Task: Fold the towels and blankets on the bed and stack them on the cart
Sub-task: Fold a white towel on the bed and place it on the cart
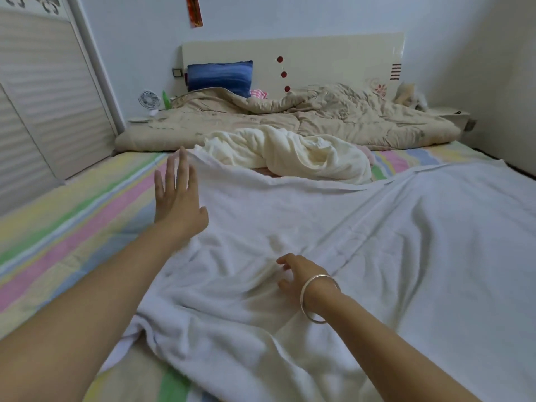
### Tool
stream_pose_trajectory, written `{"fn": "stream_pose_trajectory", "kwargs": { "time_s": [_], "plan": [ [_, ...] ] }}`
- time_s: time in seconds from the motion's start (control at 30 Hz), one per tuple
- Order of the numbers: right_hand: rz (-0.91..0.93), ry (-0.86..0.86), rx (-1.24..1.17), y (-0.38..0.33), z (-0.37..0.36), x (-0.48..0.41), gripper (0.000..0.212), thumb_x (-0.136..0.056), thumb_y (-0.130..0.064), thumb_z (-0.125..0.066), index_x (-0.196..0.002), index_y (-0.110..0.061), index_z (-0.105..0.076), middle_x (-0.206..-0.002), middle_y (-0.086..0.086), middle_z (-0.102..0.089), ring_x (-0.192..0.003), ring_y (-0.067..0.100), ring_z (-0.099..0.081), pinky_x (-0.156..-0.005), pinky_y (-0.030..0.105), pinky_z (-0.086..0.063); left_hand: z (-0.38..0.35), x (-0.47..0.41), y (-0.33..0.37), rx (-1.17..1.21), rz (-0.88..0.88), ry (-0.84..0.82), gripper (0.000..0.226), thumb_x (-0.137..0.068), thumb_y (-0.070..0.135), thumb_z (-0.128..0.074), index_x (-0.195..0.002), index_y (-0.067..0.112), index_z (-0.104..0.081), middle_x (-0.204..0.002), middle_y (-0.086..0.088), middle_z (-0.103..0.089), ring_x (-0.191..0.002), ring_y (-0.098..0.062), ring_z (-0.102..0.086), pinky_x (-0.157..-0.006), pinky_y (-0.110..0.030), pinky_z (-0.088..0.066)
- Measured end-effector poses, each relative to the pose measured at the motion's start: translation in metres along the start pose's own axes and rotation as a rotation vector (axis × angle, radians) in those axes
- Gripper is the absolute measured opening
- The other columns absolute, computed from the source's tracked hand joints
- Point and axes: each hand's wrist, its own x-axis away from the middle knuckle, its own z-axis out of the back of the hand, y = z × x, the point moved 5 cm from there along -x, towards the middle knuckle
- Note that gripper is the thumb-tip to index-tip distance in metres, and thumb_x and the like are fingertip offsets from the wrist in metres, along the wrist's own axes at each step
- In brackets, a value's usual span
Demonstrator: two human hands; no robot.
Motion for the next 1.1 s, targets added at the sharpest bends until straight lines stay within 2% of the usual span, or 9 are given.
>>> {"fn": "stream_pose_trajectory", "kwargs": {
  "time_s": [0.1,0.27,0.37,0.47,0.6,0.73,0.83,0.9,1.1],
  "plan": [
    [-0.002,0.046,0.029,-0.011,-0.006,0.018,0.048,-0.093,-0.035,-0.053,-0.139,-0.027,-0.041,-0.137,-0.003,-0.047,-0.116,0.018,-0.054,-0.098,0.032,-0.043,-0.003,0.012,-0.023,-0.039,-0.054,-0.139,0.069,-0.096,0.039,-0.043,-0.155,0.022,-0.012,-0.157,-0.007,0.031,-0.146,-0.026,0.024,-0.119,-0.047,0.01],
    [-0.018,0.075,0.038,-0.048,-0.016,0.045,0.042,-0.094,-0.05,-0.047,-0.128,-0.026,-0.054,-0.125,-0.005,-0.058,-0.114,0.016,-0.054,-0.095,0.029,-0.043,-0.03,0.071,-0.078,0.103,0.01,-0.519,0.054,-0.1,0.041,-0.041,-0.149,0.019,-0.033,-0.157,-0.009,-0.028,-0.136,-0.031,-0.038,-0.108,-0.042,-0.036],
    [-0.043,-0.048,0.078,-0.077,-0.03,0.063,0.044,-0.091,-0.054,-0.048,-0.119,-0.022,-0.062,-0.121,-0.001,-0.063,-0.11,0.021,-0.058,-0.091,0.031,-0.045,-0.034,0.112,-0.109,0.178,0.043,-0.656,0.052,-0.098,0.042,-0.049,-0.139,0.011,-0.042,-0.138,-0.015,-0.051,-0.119,-0.032,-0.052,-0.097,-0.04,-0.045],
    [0.025,-0.216,0.121,-0.111,-0.048,0.087,0.037,-0.089,-0.039,-0.056,-0.118,-0.017,-0.065,-0.108,0.001,-0.068,-0.1,0.022,-0.064,-0.085,0.028,-0.048,-0.025,0.154,-0.129,0.219,0.037,-0.711,0.052,-0.09,0.045,-0.063,-0.129,0.014,-0.052,-0.125,-0.012,-0.061,-0.102,-0.024,-0.057,-0.083,-0.031,-0.045],
    [0.18,-0.458,0.03,-0.142,-0.068,0.12,0.026,-0.087,-0.021,-0.055,-0.108,-0.022,-0.071,-0.062,-0.009,-0.059,-0.048,0.005,-0.053,-0.057,0.018,-0.047,-0.002,0.191,-0.143,0.187,0.032,-0.812,0.075,-0.079,0.041,-0.076,-0.14,0.017,-0.042,-0.138,-0.003,-0.053,-0.12,-0.02,-0.054,-0.097,-0.031,-0.045],
    [0.264,-0.616,0.136,-0.155,-0.078,0.129,0.026,-0.09,-0.02,-0.052,-0.106,-0.021,-0.072,-0.064,-0.011,-0.059,-0.048,0.004,-0.051,-0.055,0.015,-0.045,0.017,0.21,-0.153,0.147,0.14,-0.932,0.095,-0.078,0.057,-0.072,-0.151,0.017,-0.027,-0.149,-0.004,-0.039,-0.129,-0.023,-0.048,-0.093,-0.031,-0.048],
    [0.274,-0.489,0.139,-0.161,-0.071,0.111,0.029,-0.09,-0.018,-0.047,-0.106,-0.022,-0.07,-0.07,-0.013,-0.064,-0.055,0.004,-0.058,-0.049,0.011,-0.039,0.019,0.202,-0.166,0.295,0.277,-0.761,0.05,-0.093,0.057,-0.052,-0.115,0.013,-0.06,-0.098,-0.009,-0.066,-0.083,-0.024,-0.067,-0.06,-0.029,-0.049],
    [0.284,-0.355,0.088,-0.165,-0.063,0.091,0.026,-0.089,-0.017,-0.048,-0.102,-0.025,-0.069,-0.078,-0.01,-0.066,-0.062,0.008,-0.061,-0.052,0.012,-0.041,0.018,0.187,-0.183,0.271,0.336,-0.546,0.037,-0.1,0.039,-0.044,-0.086,0.009,-0.062,-0.071,-0.009,-0.06,-0.066,-0.025,-0.062,-0.053,-0.024,-0.039],
    [0.416,-0.074,0.149,-0.214,-0.06,0.012,0.024,-0.094,-0.022,-0.049,-0.107,-0.026,-0.068,-0.108,-0.007,-0.066,-0.098,0.014,-0.06,-0.082,0.022,-0.045,-0.031,0.165,-0.215,0.261,0.287,-0.579,0.017,-0.088,0.027,-0.059,-0.072,0.021,-0.064,-0.083,-0.001,-0.067,-0.074,-0.019,-0.059,-0.066,-0.03,-0.05]
  ]
}}
